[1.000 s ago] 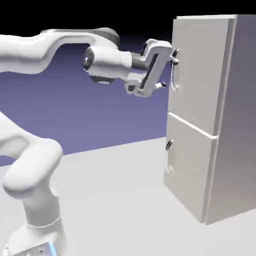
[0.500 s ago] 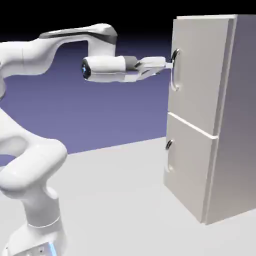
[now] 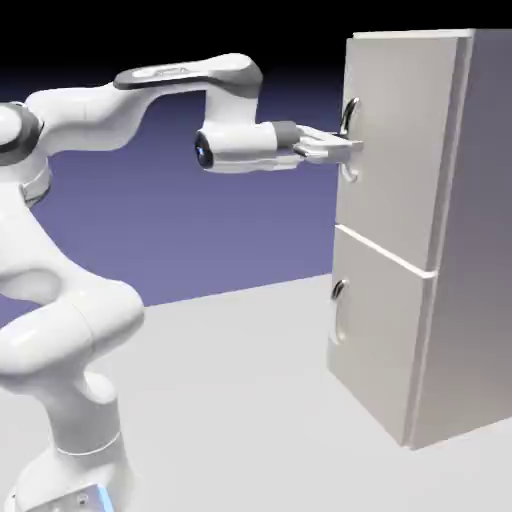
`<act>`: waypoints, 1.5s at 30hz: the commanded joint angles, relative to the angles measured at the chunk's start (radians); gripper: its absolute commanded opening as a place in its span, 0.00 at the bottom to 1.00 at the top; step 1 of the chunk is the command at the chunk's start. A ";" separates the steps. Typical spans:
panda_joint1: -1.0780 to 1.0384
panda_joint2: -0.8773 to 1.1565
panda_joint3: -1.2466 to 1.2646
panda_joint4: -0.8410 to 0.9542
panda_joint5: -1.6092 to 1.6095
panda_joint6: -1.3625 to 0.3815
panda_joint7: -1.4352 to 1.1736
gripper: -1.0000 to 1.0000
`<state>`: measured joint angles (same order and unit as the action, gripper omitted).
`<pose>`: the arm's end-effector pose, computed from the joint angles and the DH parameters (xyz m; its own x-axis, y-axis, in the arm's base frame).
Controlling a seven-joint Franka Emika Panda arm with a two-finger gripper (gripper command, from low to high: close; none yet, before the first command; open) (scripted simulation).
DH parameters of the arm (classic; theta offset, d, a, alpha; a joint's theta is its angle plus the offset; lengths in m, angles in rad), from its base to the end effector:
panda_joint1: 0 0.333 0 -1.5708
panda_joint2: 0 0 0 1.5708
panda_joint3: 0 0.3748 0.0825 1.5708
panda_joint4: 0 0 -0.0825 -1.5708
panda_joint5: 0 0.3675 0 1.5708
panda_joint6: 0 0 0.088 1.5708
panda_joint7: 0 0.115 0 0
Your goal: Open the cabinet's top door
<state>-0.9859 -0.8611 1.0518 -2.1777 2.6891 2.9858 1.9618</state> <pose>0.4028 0.1517 0.6125 0.0316 0.7119 -0.7016 0.0337 0.7008 0.7126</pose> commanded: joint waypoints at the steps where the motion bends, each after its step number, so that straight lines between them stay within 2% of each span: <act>1: 0.037 0.004 -0.030 -0.025 -0.026 -0.023 -0.001 0.00; 14: 0.473 -0.038 -0.470 -0.366 -0.407 -0.364 0.095 0.00; 25: 0.599 -0.124 -0.869 -0.537 -0.841 -0.779 0.190 0.00; 34: 0.603 -0.037 -1.188 -0.498 -1.173 -1.166 0.178 0.00; 45: 0.684 0.262 -1.518 -0.243 -1.456 -1.645 0.094 0.00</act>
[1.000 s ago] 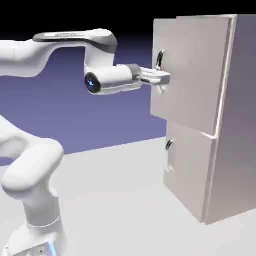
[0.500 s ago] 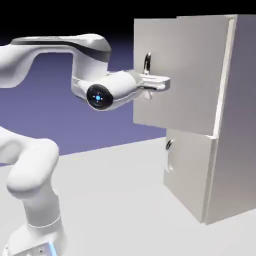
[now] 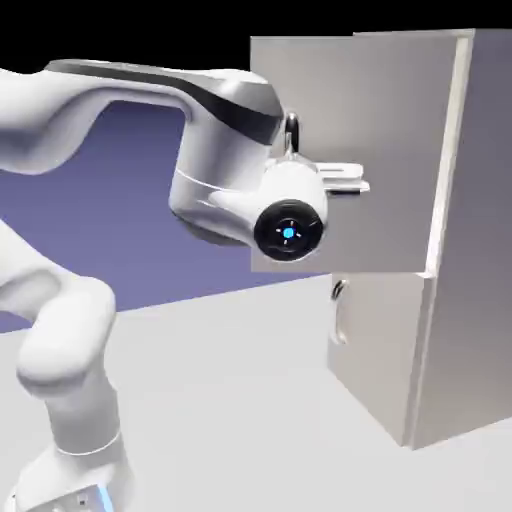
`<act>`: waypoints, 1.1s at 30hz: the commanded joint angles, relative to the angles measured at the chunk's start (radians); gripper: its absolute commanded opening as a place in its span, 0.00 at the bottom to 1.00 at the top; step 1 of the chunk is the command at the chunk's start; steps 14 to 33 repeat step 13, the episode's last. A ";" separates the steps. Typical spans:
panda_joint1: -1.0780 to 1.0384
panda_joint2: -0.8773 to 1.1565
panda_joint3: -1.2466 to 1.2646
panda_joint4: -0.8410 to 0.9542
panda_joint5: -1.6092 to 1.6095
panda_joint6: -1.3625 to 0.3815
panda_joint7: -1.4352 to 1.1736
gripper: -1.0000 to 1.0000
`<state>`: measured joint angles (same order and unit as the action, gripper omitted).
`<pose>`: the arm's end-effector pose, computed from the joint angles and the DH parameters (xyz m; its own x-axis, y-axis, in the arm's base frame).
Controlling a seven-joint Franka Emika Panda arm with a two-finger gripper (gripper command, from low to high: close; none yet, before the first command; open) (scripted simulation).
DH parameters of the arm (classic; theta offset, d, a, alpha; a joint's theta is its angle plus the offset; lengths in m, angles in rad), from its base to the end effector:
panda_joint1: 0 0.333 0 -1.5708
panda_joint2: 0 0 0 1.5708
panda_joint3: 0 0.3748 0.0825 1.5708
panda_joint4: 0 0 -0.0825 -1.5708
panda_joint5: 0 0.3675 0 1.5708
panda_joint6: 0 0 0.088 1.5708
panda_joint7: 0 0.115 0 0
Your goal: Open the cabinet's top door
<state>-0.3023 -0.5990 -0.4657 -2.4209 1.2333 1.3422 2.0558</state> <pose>0.2591 -0.1494 0.6284 -0.6571 0.2610 -0.7072 -0.6573 0.2609 0.7070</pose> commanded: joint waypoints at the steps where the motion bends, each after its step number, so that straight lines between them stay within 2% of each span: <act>1: 0.012 0.033 -0.026 0.031 -0.017 -0.045 -0.010 0.00; 12: 0.107 0.423 -0.247 0.395 -0.093 -0.517 -0.140 0.00; 33: 0.107 0.423 -0.247 0.395 -0.093 -0.517 -0.140 0.00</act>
